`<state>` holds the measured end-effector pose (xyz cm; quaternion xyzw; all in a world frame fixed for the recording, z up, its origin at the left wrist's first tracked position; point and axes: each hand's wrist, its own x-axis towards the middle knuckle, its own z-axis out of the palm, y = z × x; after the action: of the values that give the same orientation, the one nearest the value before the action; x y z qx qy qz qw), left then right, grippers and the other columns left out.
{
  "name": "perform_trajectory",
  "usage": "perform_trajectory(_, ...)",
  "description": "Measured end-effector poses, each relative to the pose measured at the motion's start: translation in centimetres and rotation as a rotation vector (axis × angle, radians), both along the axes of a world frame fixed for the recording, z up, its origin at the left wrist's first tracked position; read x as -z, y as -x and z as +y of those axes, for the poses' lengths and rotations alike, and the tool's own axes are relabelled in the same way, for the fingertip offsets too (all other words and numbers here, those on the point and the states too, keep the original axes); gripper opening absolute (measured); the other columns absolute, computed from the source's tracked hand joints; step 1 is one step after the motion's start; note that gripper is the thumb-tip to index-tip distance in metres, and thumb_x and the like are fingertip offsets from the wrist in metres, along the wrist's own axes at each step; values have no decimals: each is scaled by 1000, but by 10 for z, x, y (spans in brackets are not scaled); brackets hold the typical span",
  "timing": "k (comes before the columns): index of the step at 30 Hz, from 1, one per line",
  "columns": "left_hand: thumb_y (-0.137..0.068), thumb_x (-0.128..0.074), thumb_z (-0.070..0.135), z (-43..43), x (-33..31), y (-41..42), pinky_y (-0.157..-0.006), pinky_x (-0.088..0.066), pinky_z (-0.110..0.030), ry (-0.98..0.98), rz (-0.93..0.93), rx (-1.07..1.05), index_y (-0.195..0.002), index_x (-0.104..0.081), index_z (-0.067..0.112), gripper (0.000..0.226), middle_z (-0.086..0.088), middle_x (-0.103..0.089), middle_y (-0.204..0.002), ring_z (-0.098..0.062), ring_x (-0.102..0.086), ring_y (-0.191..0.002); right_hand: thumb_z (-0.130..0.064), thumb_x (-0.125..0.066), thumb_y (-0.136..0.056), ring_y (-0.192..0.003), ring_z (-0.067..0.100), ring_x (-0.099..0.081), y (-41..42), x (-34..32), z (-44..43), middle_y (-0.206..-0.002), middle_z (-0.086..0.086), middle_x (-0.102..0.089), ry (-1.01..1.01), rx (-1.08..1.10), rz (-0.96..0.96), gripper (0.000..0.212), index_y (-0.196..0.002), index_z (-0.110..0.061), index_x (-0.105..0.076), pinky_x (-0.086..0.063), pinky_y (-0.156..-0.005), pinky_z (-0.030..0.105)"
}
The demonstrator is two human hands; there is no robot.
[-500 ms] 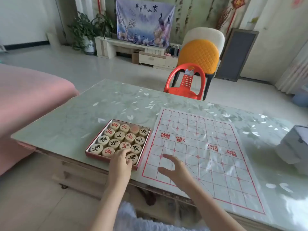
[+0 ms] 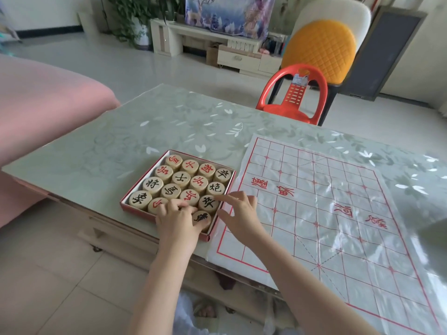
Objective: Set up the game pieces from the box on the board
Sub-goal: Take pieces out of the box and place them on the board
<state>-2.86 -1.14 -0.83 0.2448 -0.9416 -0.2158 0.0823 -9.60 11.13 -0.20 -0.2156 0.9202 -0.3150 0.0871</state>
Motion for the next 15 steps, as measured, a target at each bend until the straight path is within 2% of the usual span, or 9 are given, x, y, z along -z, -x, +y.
perform_trajectory(4, -76, -69, 42, -2, 3, 1, -91, -29, -32, -79, 56, -41, -108, -63, 23, 38, -2, -49, -121, -27, -33, -115, -29, -45, -93, -119, 26, -23, 6, 2, -8, -132, 2, -31, -142, -25, 109, 38, -129, -41, -48, -21, -105, 35)
perform_trajectory(8, -74, -74, 21, -2, 0, 2, -72, -27, -23, -295, 404, -115, -94, -58, 13, 27, -2, -60, -96, -21, -47, -96, -32, -51, -88, -116, 26, -24, 14, 0, -14, -131, 2, -31, -218, -89, 140, 45, -132, -39, -45, -22, -103, 35)
perform_trajectory(10, -77, -71, 17, -4, -3, 0, -70, -36, -24, -455, 542, -173, -97, -54, 14, 27, 0, -62, -93, -21, -56, -90, -34, -55, -85, -116, 26, -24, 16, 1, -16, -131, 2, -31, -237, -99, 148, 50, -133, -37, -44, -22, -103, 35)
perform_trajectory(12, -80, -68, 18, -9, -3, -1, -72, -46, -28, -590, 620, -228, -104, -52, 19, 29, -4, -63, -99, -23, -61, -91, -37, -58, -82, -116, 26, -24, 18, 2, -19, -131, 3, -31, -245, -97, 147, 54, -134, -36, -43, -23, -103, 35)
perform_trajectory(15, -84, -64, 14, -10, -3, 0, -63, -57, -24, -884, 685, -241, -106, -53, 21, 26, -11, -60, -105, -22, -66, -88, -40, -62, -80, -115, 26, -24, 20, 6, -22, -129, 4, -32, -228, -71, 144, 55, -132, -35, -46, -23, -103, 35)
